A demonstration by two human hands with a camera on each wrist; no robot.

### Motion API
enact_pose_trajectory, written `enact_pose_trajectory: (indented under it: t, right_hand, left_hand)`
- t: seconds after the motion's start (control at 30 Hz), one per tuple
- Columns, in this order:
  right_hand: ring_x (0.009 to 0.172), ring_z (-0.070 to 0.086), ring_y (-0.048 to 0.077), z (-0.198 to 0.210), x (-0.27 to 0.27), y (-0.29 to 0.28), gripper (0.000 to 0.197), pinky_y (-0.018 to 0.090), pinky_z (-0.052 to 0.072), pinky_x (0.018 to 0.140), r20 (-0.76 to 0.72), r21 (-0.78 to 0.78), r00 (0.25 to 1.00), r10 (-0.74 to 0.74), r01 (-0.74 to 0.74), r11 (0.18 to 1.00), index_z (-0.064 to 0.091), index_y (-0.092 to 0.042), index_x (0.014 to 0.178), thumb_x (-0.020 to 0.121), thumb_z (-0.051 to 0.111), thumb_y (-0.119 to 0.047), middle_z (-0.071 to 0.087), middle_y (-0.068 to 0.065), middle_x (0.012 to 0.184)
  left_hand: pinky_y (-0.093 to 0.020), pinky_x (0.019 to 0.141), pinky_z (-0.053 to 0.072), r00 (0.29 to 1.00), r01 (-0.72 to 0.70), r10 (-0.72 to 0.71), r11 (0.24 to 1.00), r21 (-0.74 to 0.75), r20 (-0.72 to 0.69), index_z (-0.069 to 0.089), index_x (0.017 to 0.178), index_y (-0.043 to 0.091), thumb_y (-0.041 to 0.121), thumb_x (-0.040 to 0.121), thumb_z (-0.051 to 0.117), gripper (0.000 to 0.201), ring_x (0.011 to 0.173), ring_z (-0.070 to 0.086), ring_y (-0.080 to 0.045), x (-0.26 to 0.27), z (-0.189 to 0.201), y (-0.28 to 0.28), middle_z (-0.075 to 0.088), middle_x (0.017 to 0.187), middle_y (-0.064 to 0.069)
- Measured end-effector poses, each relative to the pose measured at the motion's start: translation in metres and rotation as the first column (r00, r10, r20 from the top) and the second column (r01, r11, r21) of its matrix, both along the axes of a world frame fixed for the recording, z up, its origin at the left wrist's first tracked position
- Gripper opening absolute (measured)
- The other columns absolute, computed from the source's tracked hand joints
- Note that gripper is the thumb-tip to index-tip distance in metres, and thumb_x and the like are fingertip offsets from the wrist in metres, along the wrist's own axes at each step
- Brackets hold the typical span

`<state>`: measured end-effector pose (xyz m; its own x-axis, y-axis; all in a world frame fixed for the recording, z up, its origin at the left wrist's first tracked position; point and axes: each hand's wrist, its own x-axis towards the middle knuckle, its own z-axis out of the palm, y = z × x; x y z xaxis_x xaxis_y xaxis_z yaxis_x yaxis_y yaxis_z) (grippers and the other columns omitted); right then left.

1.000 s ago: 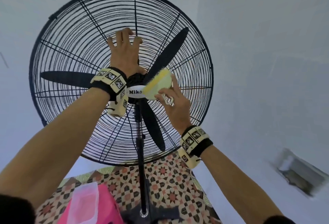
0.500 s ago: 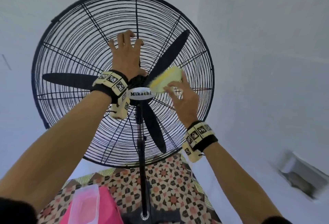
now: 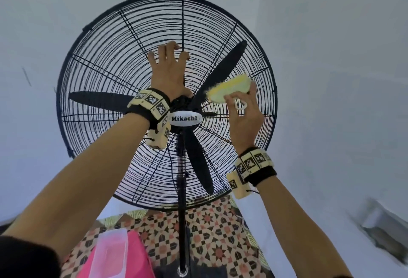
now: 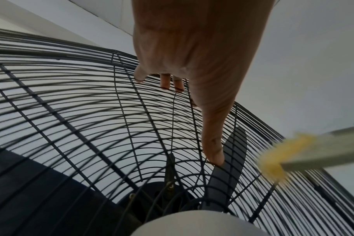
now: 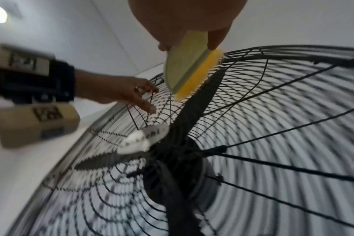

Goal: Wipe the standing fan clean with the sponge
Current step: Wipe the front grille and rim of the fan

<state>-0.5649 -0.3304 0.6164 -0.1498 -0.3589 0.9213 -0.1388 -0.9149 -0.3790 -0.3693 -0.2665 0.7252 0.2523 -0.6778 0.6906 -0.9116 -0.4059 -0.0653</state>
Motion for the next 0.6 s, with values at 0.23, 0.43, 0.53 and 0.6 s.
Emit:
enact_pose_trajectory:
  t: [0.23,0.43,0.53,0.6]
  right_hand:
    - [0.072,0.069,0.020,-0.007,0.007,0.013,0.022,0.027,0.057,0.048,-0.497,-0.159,0.868,0.004,-0.096,0.983,0.070,-0.017,0.095,0.099,0.067,-0.038,0.043,0.013,0.159]
    - [0.055,0.054,0.009,0.011,0.005,0.021,0.024,0.021,0.052,0.052,-0.468,-0.120,0.881,0.071,-0.143,0.983,0.070,-0.012,0.095,0.097,0.069,-0.036,0.044,0.013,0.158]
    - [0.056,0.050,0.003,0.013,0.010,0.020,0.024,0.017,0.045,0.050,-0.519,-0.105,0.852,0.074,-0.149,0.983,0.070,-0.014,0.097,0.099,0.068,-0.037,0.039,0.008,0.162]
    - [0.052,0.038,-0.008,0.008,0.006,0.017,0.023,0.008,0.035,0.051,-0.548,-0.105,0.836,0.030,-0.104,0.989,0.069,-0.016,0.096,0.099,0.067,-0.039,0.043,0.012,0.159]
  left_hand:
    - [-0.062,0.119,0.019,0.996,0.086,-0.087,0.995,-0.043,-0.009,0.044,0.142,0.024,0.055,0.054,0.095,0.107,0.142,0.027,-0.041,0.011,-0.004,0.007,0.031,0.153,-0.014]
    - [-0.063,0.118,0.022,0.996,0.083,-0.083,0.996,-0.021,-0.011,0.044,0.144,0.025,0.053,0.054,0.096,0.108,0.142,0.026,-0.039,0.009,-0.001,0.009,0.031,0.153,-0.013]
    - [-0.063,0.118,0.022,0.996,0.089,-0.089,0.996,-0.029,-0.014,0.044,0.144,0.025,0.051,0.055,0.097,0.107,0.142,0.027,-0.039,0.011,-0.002,0.010,0.031,0.153,-0.013]
    - [-0.063,0.119,0.021,0.996,0.080,-0.081,0.996,-0.026,-0.027,0.043,0.144,0.026,0.051,0.055,0.097,0.107,0.143,0.026,-0.039,0.014,-0.001,0.011,0.030,0.153,-0.012]
